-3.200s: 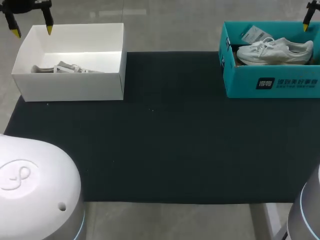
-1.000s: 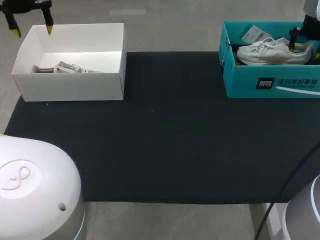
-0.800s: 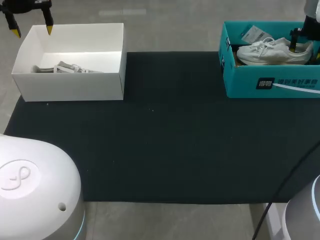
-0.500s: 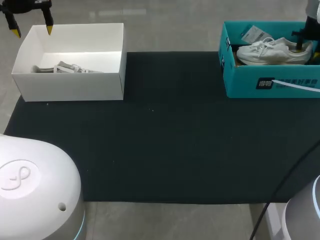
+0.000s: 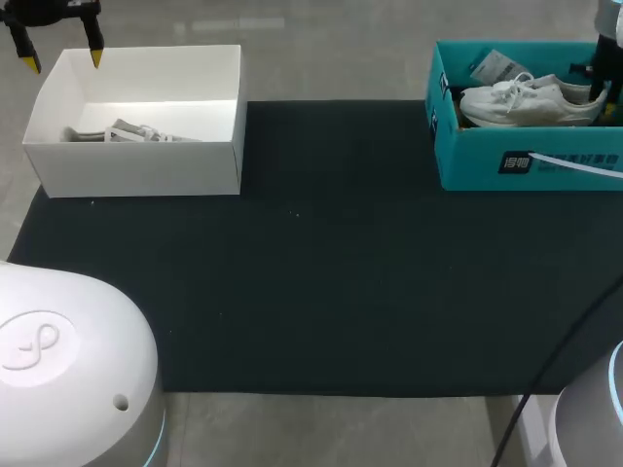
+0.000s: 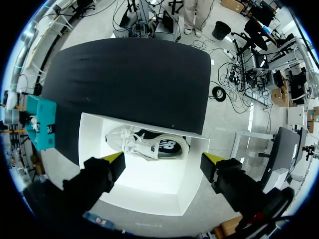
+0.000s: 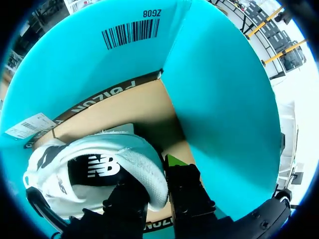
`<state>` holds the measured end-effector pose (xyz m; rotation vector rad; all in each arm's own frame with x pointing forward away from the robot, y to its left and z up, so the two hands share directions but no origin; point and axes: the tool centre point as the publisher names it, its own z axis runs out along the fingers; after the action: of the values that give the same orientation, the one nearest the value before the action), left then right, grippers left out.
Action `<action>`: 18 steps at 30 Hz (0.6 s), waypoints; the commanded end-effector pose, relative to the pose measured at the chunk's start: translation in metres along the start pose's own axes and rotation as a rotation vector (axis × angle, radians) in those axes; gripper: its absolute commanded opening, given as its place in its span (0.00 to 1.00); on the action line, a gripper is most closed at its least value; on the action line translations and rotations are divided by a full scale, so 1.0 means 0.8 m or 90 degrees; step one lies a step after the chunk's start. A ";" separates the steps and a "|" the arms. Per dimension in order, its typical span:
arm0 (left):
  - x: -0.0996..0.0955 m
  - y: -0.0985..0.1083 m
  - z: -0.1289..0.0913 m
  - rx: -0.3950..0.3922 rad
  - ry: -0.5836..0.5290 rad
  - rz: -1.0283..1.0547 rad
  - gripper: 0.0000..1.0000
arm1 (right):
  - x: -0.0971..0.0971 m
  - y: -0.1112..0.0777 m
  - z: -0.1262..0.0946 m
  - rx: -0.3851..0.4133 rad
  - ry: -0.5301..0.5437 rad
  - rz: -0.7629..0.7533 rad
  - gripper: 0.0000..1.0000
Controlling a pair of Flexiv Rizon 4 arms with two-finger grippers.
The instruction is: Take the shoe out of the shoebox, open the shoe tongue, remove and reinsert the insole, then place the shoe into the shoebox
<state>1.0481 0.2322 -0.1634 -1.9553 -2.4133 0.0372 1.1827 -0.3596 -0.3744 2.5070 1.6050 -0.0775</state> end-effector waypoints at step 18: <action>0.000 0.000 0.000 0.000 0.001 0.001 1.00 | -0.033 -0.006 -0.160 0.027 0.029 0.024 0.00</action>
<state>1.0481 0.2321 -0.1634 -1.9554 -2.4132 0.0372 1.1712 -0.3651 -0.2884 2.6079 1.5928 -0.0541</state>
